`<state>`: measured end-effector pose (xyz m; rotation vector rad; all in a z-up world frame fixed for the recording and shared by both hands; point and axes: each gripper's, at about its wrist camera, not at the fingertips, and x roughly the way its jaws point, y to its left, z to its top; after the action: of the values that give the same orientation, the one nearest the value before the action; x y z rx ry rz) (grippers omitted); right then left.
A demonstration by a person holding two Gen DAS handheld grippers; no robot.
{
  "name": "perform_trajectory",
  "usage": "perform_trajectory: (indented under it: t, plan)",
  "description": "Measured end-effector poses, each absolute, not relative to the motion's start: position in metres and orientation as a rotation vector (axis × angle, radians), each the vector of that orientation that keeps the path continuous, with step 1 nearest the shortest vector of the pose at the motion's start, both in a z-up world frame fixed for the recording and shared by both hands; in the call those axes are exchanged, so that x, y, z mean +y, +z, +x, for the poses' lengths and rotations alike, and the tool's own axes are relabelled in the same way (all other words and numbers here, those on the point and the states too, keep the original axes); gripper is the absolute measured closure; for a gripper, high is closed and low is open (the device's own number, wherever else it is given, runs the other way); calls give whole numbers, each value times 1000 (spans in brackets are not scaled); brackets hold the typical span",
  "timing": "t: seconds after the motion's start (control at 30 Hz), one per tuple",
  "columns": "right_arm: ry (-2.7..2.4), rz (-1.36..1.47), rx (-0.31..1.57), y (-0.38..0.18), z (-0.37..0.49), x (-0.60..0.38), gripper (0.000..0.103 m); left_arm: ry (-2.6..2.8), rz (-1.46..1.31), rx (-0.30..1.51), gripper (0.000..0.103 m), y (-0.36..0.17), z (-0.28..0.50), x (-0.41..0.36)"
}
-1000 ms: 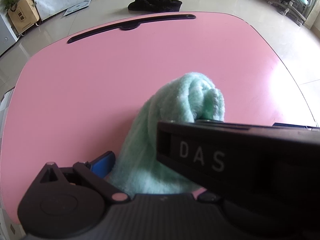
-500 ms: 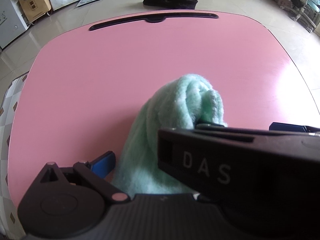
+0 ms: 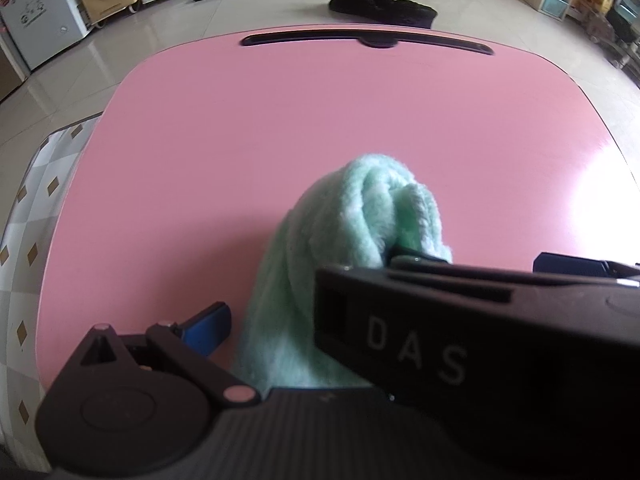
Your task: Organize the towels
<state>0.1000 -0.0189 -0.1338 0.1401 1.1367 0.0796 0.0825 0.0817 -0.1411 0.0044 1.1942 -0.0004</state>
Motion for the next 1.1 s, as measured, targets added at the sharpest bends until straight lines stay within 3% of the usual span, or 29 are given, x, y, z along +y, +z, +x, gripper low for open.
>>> perform_trajectory:
  t: [1.1]
  plan:
    - [50, 220, 1133, -139, 122, -23, 9, 30, -18, 1155, 0, -144, 105, 73]
